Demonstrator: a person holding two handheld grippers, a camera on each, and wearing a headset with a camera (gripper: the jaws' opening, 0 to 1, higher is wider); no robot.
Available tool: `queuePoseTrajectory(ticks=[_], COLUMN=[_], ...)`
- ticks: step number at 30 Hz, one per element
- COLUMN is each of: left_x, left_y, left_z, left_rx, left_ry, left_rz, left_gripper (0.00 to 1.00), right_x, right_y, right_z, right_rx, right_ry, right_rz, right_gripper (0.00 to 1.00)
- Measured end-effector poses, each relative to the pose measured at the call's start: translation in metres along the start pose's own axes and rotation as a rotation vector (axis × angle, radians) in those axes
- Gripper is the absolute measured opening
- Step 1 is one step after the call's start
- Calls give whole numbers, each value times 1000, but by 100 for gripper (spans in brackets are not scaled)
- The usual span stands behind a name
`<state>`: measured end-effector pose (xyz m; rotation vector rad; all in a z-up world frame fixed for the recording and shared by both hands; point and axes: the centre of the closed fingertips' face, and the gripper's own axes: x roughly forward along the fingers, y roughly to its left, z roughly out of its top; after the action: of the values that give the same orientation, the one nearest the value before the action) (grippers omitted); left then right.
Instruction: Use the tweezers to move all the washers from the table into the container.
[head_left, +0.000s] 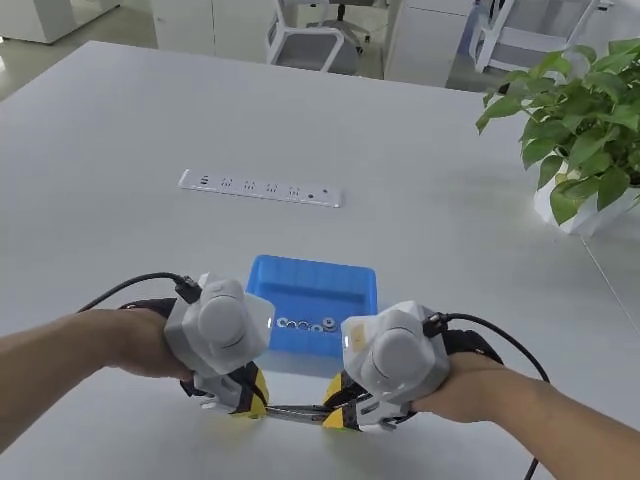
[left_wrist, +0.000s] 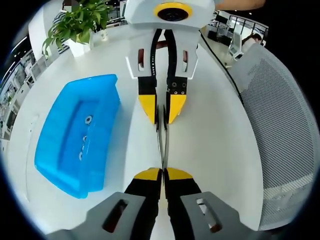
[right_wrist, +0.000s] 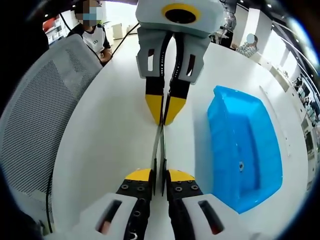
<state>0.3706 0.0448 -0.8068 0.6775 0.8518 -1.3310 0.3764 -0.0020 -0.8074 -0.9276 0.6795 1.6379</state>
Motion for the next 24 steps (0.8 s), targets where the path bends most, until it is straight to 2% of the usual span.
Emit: queuePoseTrajectory(ticks=[8, 9, 12, 16, 19, 24], left_x=[-1, -1, -2, -6, -12, -30], left_y=[-5, -5, -6, -7, -10, -11], left_z=[3, 3, 3, 7, 11, 24], left_rx=[-1, -5, -1, -16, -40, -72], left_ry=[-1, -1, 1, -16, -37, -93], left_rz=[1, 1, 8, 17, 8, 45], left_gripper=[7, 8, 14, 21, 29, 36], right_x=[0, -1, -5, -15, -25, -47], right_y=[3, 1, 0, -4, -6, -10], right_z=[0, -1, 0, 0, 3, 3], right_rx=[4, 2, 23, 39, 71, 124], right_ry=[-1, 3, -16, -31, -70, -121], right_rz=[3, -15, -18, -41, -58, -96], right_gripper=[16, 17, 19, 21, 23, 29])
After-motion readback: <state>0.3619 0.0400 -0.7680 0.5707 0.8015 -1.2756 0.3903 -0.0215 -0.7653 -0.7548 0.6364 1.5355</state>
